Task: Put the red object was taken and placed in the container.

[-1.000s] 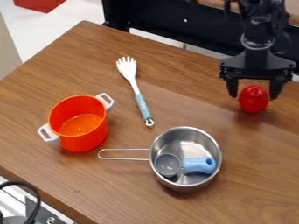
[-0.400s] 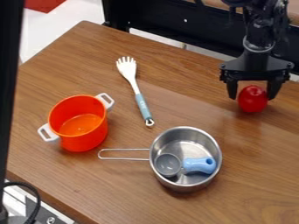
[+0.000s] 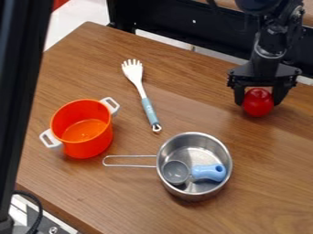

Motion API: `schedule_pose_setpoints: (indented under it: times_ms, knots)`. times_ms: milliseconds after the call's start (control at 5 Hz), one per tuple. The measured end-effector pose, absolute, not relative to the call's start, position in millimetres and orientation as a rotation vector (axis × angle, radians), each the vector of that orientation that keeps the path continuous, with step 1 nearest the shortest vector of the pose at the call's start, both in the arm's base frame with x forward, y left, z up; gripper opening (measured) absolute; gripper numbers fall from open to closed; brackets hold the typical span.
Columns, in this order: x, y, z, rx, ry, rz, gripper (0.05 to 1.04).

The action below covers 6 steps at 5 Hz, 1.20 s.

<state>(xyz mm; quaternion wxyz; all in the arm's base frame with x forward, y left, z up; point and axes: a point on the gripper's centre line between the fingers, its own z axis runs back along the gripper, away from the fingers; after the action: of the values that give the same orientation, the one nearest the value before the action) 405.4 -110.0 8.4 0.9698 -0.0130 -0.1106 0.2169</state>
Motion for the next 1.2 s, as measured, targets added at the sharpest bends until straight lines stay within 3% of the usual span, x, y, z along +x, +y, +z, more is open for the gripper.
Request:
schedule_pose_setpoints:
  times_ms: [200,600,800,1000,1200]
  knots:
    - [406.6,-106.2,8.6,-0.027,-0.216,0.464,0.863]
    - [398.5,-92.6,13.2,-0.013,-0.192,0.492,0.863]
    - [393.3,-77.8,44.0,-0.050,-0.209,0.506,0.863]
    - [386.2,-50.9,59.7,-0.050,-0.251,0.522,0.863]
    - [374.5,-22.5,67.6,-0.058,-0.223,0.523,0.863]
